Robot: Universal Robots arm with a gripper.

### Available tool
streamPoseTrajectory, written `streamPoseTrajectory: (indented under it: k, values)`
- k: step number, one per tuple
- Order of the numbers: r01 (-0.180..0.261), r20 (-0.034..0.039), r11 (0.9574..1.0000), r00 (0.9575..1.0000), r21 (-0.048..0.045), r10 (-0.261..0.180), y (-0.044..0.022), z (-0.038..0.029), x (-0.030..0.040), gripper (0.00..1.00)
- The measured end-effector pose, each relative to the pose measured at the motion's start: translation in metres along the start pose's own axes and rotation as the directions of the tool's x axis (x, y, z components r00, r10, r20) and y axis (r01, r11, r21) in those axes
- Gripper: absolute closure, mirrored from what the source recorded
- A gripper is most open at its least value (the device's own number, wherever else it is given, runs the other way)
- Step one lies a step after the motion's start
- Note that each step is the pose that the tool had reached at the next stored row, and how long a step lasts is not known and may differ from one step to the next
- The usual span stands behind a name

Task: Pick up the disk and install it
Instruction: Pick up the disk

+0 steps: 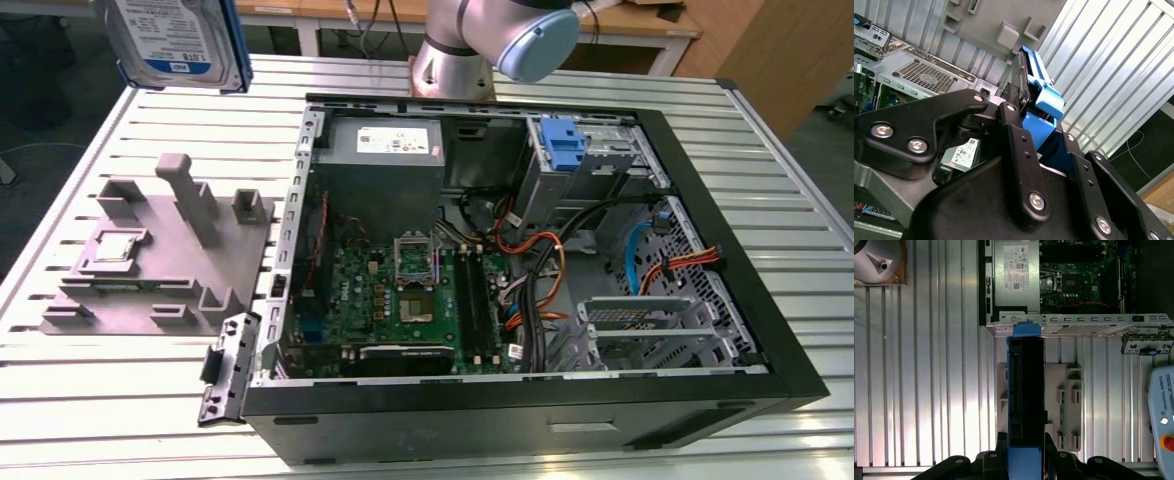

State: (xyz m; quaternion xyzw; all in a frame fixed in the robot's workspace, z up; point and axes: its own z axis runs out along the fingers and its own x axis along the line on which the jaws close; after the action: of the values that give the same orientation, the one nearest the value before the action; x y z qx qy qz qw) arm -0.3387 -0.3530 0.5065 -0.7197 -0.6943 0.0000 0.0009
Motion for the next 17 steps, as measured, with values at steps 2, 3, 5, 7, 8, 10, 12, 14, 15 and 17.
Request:
streamPoseTrajectory:
  k: [2,3,5,7,8,10,12,14,15,17]
  values:
    - [0.000,0.0000,1.0000,1.0000,0.0000,0.000,0.0000,0.0000,0.0000,0.63]
    - [0.000,0.0000,1.0000,1.0000,0.0000,0.000,0.0007,0.0000,0.0000,0.63]
    - [0.000,0.0001,1.0000,1.0000,0.0001,0.000,0.0022,-0.0001,0.0001,0.63]
    - [0.000,0.0000,1.0000,1.0000,0.0000,0.000,0.0046,0.0000,0.0002,0.63]
    - [0.000,0.0000,1.0000,1.0000,0.0000,0.000,0.0058,0.0000,0.0002,0.63]
    - [0.000,0.0000,1.0000,1.0000,0.0000,0.000,0.0068,0.0000,0.0002,0.63]
    - [0.000,-0.0001,1.0000,1.0000,-0.0001,0.000,0.0074,0.0000,-0.0009,0.63]
    - [0.000,0.0000,1.0000,1.0000,-0.0001,0.000,0.0079,0.0000,-0.0037,0.63]
    - [0.000,0.0000,1.0000,1.0000,0.0000,0.000,0.0080,0.0000,-0.0056,0.63]
    - [0.000,0.0000,1.0000,1.0000,0.0000,0.000,0.0083,0.0000,-0.0098,0.63]
